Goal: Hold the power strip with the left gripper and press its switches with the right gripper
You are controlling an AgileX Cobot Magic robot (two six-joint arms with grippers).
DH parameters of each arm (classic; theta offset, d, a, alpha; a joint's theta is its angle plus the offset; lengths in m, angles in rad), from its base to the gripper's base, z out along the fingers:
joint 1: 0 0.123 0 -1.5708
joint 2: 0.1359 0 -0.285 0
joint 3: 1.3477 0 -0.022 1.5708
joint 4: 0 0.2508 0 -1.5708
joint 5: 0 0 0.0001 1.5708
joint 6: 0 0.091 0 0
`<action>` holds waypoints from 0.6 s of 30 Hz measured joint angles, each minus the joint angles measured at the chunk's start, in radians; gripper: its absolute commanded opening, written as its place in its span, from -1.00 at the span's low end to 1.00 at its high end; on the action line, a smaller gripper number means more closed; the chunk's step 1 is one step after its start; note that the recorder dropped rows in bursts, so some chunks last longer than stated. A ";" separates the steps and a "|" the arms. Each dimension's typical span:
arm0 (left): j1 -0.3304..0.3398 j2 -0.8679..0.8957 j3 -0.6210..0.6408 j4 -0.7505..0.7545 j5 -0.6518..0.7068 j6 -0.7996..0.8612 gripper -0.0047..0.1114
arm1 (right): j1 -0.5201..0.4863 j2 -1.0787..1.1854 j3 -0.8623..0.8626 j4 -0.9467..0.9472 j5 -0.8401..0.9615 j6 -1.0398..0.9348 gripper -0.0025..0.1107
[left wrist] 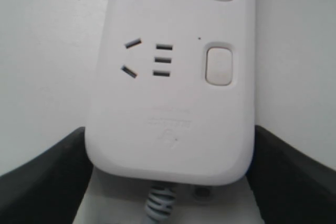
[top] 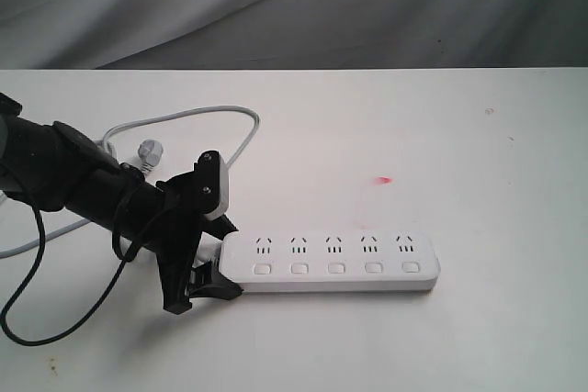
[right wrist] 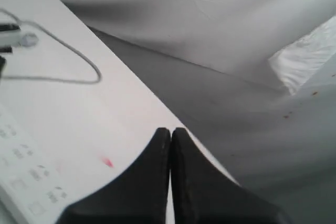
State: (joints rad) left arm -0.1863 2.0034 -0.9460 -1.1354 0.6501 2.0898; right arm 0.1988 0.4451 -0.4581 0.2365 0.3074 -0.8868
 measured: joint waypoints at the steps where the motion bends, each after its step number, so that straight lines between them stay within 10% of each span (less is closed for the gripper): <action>1: 0.000 0.000 0.000 0.000 0.000 0.000 -0.16 | 0.000 -0.006 0.000 -0.065 0.000 0.000 -0.96; 18: 0.000 0.000 0.000 0.000 0.000 0.000 -0.16 | -0.298 -0.274 0.085 -0.139 0.120 0.000 -0.96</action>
State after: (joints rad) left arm -0.1863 2.0034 -0.9460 -1.1354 0.6501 2.0898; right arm -0.0992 0.1712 -0.3734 0.0973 0.4279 -0.8868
